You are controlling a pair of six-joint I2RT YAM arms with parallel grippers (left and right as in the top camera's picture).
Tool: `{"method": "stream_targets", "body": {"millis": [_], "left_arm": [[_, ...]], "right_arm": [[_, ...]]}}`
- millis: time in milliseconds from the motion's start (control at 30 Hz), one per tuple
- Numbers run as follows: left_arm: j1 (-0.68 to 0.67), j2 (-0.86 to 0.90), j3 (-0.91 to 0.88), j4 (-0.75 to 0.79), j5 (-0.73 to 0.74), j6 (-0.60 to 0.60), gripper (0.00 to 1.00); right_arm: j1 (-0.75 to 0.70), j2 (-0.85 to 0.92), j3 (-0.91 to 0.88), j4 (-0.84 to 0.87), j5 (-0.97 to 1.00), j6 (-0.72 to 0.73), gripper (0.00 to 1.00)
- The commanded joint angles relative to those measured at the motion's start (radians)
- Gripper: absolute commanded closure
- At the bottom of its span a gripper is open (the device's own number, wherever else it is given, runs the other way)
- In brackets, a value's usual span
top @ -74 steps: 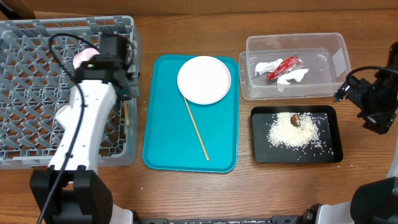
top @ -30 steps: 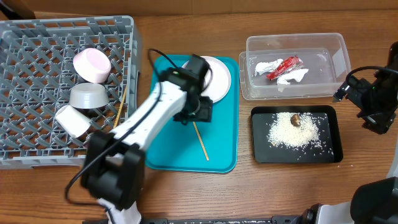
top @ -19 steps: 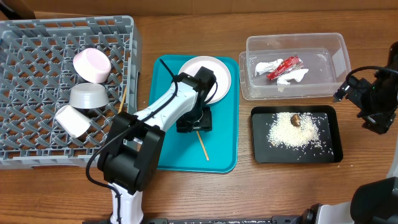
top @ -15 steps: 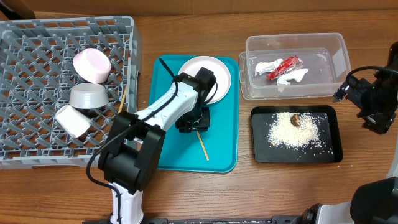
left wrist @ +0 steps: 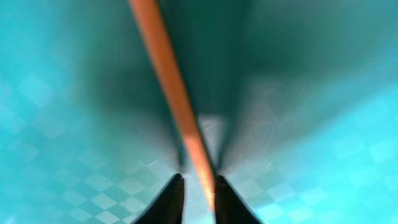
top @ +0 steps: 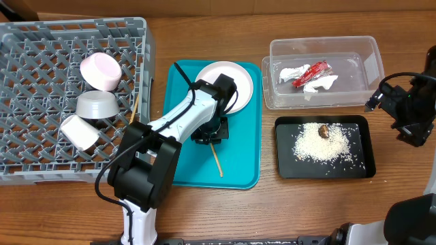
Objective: Sort waste into correct bins and load items into the dishwasher
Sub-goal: 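Grasp the second chopstick on the teal tray with the left gripper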
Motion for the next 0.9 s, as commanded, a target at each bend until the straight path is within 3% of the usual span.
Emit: {"method": "stream_targets", "body": {"millis": [0,100,400,433,533,567,867], "left_arm": [[0.002,0.011,-0.007,-0.007,-0.02,-0.011,0.75],[0.002,0.011,-0.013,-0.007,-0.02,-0.018,0.69],[0.002,0.011,-0.083,0.042,-0.029,-0.018,0.67],[0.002,0.011,-0.085,0.041,-0.038,-0.017,0.69],[0.002,0.011,-0.084,0.042,-0.047,-0.016,0.91],[0.003,0.011,-0.083,0.042,-0.048,-0.017,0.94],[0.104,-0.042,-0.082,0.025,-0.043,-0.016,0.96]], "right_arm": [[0.003,-0.011,0.008,0.002,-0.009,-0.006,0.0],[0.003,-0.011,0.008,0.002,-0.01,-0.006,0.0],[0.003,-0.011,0.008,0.002,-0.01,-0.006,0.0],[0.003,-0.011,0.008,0.002,-0.01,-0.006,0.0],[0.003,-0.011,0.008,0.002,-0.01,-0.006,0.0],[0.003,-0.011,0.008,0.002,-0.01,-0.006,0.0],[0.003,-0.011,0.008,0.002,-0.01,-0.006,0.0]]}}
